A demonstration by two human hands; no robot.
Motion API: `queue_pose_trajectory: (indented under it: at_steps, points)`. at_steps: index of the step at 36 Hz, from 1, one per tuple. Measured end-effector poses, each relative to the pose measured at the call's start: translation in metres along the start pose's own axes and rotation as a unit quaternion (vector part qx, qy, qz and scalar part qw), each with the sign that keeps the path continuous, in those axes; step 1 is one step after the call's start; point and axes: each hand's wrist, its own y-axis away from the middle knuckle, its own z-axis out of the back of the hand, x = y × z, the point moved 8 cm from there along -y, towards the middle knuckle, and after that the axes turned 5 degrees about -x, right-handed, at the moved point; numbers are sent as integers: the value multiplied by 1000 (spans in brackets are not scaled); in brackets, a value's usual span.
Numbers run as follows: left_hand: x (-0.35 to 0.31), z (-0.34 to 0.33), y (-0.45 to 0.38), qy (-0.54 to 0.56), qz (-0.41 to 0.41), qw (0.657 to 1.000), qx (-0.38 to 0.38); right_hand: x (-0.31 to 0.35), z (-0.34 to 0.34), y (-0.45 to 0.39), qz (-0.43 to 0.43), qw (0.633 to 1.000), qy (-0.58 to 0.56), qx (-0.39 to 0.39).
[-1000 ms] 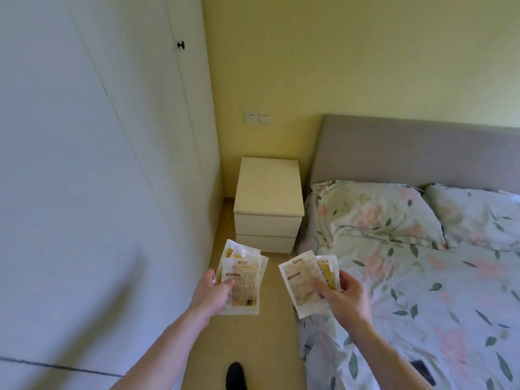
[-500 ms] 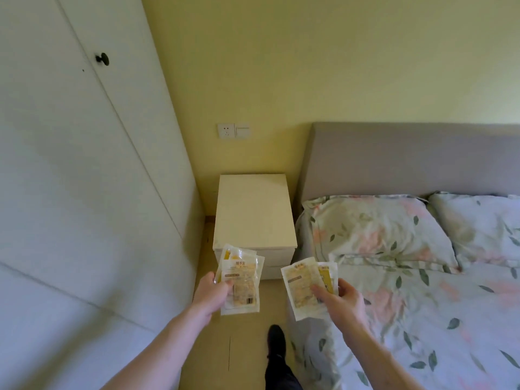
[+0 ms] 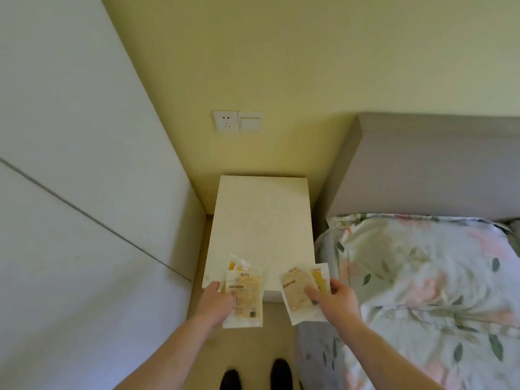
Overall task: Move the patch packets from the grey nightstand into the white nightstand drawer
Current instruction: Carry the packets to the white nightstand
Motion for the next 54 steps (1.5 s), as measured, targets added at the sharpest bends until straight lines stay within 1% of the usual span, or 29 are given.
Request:
queue_pose_trajectory:
  at_steps: [4, 9, 14, 16, 18, 21, 23, 25, 27, 29, 30, 32, 33, 36, 38, 41, 45, 50, 54]
  points:
    - [1, -30, -67, -18, 9, 1000, -8, -16, -40, -69, -35, 999, 7, 8]
    - [13, -57, -141, -13, 15, 1000, -20, -38, -90, -138, -54, 998, 10, 13]
    - [15, -74, -188, 11, 7, 1000, -12, -54, -127, -182, -63, 998, -27, 0]
    - [16, -76, -201, 2, -5, 1000, -15, -63, -137, -193, -72, 996, -46, -8]
    - [14, -74, -209, -24, -35, 999, -26, -70, -142, -200, -73, 996, -46, -17]
    - [15, -58, -211, -56, -100, 990, -77, -76, -134, -199, -50, 997, -17, -53]
    - [27, -41, -208, -50, -131, 983, -121, -83, -119, -190, -29, 995, -6, -91]
    - [45, -22, -201, -33, -143, 974, -173, -97, -103, -178, -11, 991, -12, -136]
    - [73, -3, -195, -12, -121, 966, -227, -121, -85, -169, -19, 981, -11, -192]
    - [107, 12, -194, 5, -65, 963, -260, -155, -73, -164, -60, 970, -12, -236]
    - [125, 15, -197, 15, -33, 964, -263, -171, -70, -164, -83, 966, -16, -246]
    - [151, 12, -203, 29, 17, 970, -241, -192, -71, -167, -107, 965, -3, -239]
    - [158, 6, -207, 19, 29, 976, -214, -197, -75, -171, -106, 970, 15, -217]
    - [165, -22, -221, -7, 48, 994, -102, -201, -97, -185, -92, 987, 60, -116]
    - [165, -36, -229, 10, 58, 997, -54, -198, -111, -192, -88, 991, 76, -70]
    - [164, -42, -240, 41, 58, 996, -57, -197, -122, -200, -89, 993, 58, -50]
    - [168, -36, -243, 17, 38, 996, -75, -202, -125, -205, -92, 993, 51, -46]
    - [167, -32, -238, -28, 9, 998, -63, -203, -122, -198, -85, 991, 98, -36]
    - [180, -23, -230, -40, 16, 998, -41, -215, -118, -182, -101, 985, 141, -25]
